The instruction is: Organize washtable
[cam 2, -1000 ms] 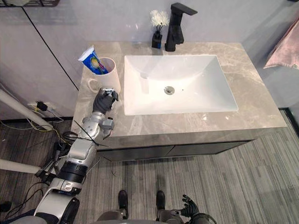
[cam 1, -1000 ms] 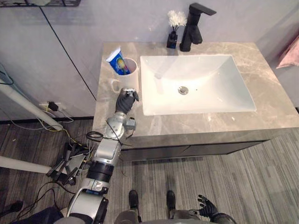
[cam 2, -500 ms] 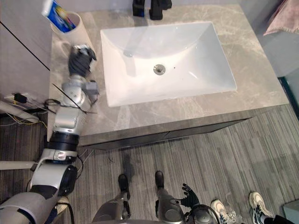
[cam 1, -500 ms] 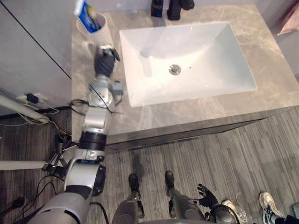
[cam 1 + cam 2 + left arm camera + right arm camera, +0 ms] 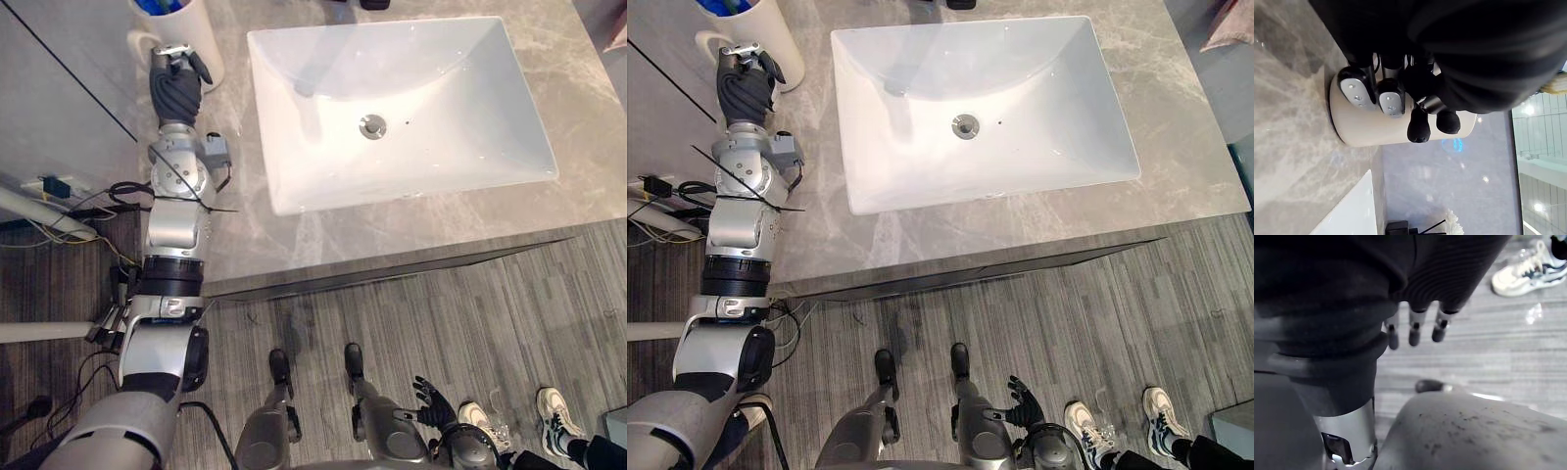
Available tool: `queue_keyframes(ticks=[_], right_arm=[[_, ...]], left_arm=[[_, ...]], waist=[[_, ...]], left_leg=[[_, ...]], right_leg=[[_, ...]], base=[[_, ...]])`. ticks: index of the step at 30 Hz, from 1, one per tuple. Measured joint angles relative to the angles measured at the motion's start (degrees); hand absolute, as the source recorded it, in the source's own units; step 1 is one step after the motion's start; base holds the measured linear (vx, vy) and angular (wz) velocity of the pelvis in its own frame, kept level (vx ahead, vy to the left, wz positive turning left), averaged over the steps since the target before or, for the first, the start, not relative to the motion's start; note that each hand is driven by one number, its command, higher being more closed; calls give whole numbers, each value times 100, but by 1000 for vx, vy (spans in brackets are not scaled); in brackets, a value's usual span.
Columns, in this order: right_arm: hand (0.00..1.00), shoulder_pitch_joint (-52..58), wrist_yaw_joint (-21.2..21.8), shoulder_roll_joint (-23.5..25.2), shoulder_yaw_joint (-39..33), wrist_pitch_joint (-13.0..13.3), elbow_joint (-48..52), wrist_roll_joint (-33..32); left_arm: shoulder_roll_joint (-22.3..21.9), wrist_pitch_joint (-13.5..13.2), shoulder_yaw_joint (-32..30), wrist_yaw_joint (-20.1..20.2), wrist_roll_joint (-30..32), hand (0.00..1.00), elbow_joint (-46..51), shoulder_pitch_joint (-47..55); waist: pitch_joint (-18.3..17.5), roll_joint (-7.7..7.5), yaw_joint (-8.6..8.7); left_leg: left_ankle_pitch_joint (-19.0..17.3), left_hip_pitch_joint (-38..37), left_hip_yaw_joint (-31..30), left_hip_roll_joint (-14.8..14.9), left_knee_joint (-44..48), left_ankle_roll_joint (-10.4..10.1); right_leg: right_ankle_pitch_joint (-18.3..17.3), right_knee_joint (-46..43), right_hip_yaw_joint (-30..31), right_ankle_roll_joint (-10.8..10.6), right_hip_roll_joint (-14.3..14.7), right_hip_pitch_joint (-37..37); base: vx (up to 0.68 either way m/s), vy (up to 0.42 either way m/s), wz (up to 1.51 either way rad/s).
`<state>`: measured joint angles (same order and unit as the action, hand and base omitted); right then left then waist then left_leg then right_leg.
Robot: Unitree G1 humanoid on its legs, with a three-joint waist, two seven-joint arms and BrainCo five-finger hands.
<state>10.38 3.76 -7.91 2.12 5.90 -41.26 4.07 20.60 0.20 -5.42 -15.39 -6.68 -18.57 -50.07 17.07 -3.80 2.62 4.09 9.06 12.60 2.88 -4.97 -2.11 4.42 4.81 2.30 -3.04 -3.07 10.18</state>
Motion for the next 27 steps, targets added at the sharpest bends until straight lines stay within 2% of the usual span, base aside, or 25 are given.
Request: queue_keyframes(ticks=[9, 16, 20, 22, 24, 27], right_arm=[[0, 0, -7, 4, 8, 6, -27, -15], [0, -60, -1, 19, -47, 2, -276, -22], [0, -90, 11, 7, -160, -13, -526, -128], [0, -85, 27, -36, -206, -27, -709, -126], [0, -66, 34, -80, -208, -43, -806, -123], [0, 4, 40, -152, -225, -85, -935, -124]], left_arm=[[-26, -14, 152, 7, -55, 100, 27, 3], [-260, -98, 523, 298, -164, 100, 1483, 922], [-492, -186, 501, 338, -160, 100, 2244, 1738], [-554, -285, 472, 437, -158, 100, 2592, 2192], [-576, -334, 361, 501, -151, 100, 2926, 2509], [-581, -563, -8, 539, -132, 100, 3566, 3095]], waist=[[1, 0, 10], [-13, 16, -42], [-222, 160, -64], [-405, 305, -169], [-553, 389, -246], [-743, 522, -369]], left_leg=[[0, -135, -32, -6, -8, 0], [0, -282, -171, -23, -31, 0], [-2, -420, -380, -75, -32, -3], [-6, -552, -491, -91, -31, -8], [-10, -607, -547, -90, -32, -12], [-27, -768, -739, -89, -32, -16]], right_leg=[[-2, -2, -73, 3, -8, -140], [-58, 31, -220, 19, -23, -362], [-155, 34, -413, 7, -40, -598], [-221, 29, -541, 5, -65, -792], [-246, 28, -586, 2, -75, -872], [-319, 17, -769, -13, -91, -1105]], base=[[0, 0, 0], [1, -1, 10], [40, 0, 25], [39, -1, 30], [18, -2, 18], [-22, -9, 33]])
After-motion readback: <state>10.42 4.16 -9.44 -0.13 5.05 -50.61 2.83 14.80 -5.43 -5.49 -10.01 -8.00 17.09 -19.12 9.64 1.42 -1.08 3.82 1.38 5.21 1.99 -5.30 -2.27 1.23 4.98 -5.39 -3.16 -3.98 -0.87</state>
